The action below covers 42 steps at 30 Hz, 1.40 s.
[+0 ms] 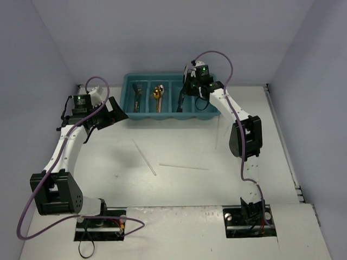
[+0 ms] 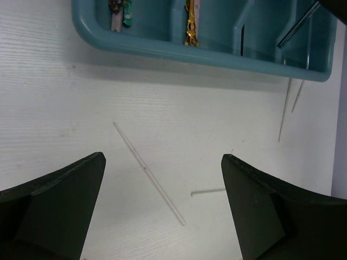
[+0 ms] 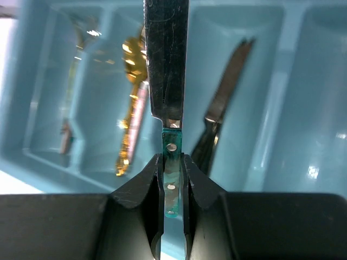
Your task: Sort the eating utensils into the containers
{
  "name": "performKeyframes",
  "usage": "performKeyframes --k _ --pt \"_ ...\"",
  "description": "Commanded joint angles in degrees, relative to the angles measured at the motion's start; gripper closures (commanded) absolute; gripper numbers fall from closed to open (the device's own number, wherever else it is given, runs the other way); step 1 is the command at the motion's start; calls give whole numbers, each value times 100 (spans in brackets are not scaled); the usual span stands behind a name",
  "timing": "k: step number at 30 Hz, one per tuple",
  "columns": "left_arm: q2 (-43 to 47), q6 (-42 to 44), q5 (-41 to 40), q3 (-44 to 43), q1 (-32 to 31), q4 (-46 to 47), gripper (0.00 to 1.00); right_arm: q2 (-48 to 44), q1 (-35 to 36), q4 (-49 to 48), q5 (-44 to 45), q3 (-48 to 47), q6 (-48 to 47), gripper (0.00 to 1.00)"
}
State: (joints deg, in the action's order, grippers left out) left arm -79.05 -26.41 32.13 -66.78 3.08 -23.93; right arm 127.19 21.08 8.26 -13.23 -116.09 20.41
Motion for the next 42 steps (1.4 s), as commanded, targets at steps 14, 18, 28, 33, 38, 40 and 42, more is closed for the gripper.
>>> performKeyframes --k 14,18,28,33,38,40,42 --pt "445 -96 -536 85 46 307 13 332 17 -341 -349 -123 -436 96" --pt "417 -127 -550 52 52 284 13 351 2 -343 -664 -211 -485 63" --pt "544 -149 -705 -5 104 245 13 -548 167 -322 -1362 -604 -1139 74" --pt "596 -348 -852 4 430 196 13 -1916 1245 138 -1155 1366 -3588 82" --pt "415 -1003 -875 -113 1233 -6 13 -2475 2502 290 -616 3216 -3747 84" --pt "340 -1151 -867 -220 1553 -133 13 -2408 2767 281 -532 3465 -3427 84" --pt "330 -1173 -866 -291 1717 -231 13 -2092 2919 268 -269 3433 -2948 84"
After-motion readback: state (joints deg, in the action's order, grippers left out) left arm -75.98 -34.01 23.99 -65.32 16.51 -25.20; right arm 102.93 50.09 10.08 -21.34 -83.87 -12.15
